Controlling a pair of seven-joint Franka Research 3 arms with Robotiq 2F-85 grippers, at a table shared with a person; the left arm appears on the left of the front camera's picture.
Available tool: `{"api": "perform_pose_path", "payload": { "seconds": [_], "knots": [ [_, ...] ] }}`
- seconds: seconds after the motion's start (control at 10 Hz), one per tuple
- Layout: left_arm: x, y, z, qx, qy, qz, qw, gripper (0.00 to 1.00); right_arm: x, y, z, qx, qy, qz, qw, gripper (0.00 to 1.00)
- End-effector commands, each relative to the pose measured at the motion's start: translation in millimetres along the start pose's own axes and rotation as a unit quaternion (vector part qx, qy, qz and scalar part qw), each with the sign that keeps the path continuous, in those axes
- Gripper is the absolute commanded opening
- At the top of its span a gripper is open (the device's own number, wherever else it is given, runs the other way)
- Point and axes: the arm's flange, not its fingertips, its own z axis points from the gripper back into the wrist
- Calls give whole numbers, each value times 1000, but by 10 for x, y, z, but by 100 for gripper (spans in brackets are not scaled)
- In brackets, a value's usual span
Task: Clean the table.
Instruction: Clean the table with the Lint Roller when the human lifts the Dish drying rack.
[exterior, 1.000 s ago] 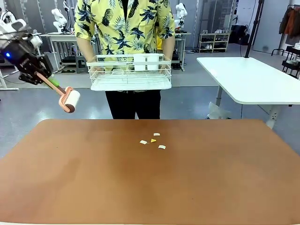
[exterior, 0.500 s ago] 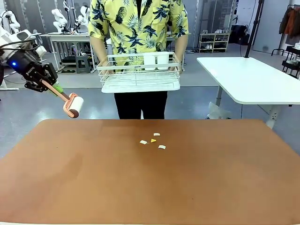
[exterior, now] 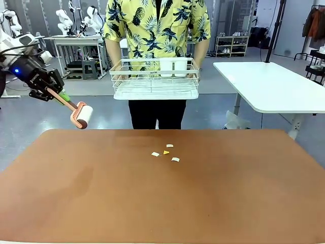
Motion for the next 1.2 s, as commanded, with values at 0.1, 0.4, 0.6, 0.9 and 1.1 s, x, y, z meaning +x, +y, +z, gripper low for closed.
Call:
{"api": "perform_pose_path", "payload": {
  "seconds": [0.1, 0.4, 0.6, 0.9, 1.1],
  "knots": [
    [369, 31, -475, -45, 14, -41, 998, 21, -17, 22, 20, 6, 0, 4, 1000, 100],
    [607, 120, -1020, -54, 47, -29, 997, 21, -17, 22, 20, 6, 0, 4, 1000, 100],
    [591, 199, -1314, -48, 60, -23, 997, 21, -17, 22, 20, 6, 0, 4, 1000, 100],
    [390, 187, -1545, -32, 37, 0, 999, 21, -17, 22, 20, 6, 0, 4, 1000, 100],
    [228, 118, -1611, -37, 45, 12, 998, 21, -17, 22, 20, 6, 0, 4, 1000, 100]
  ]
}}
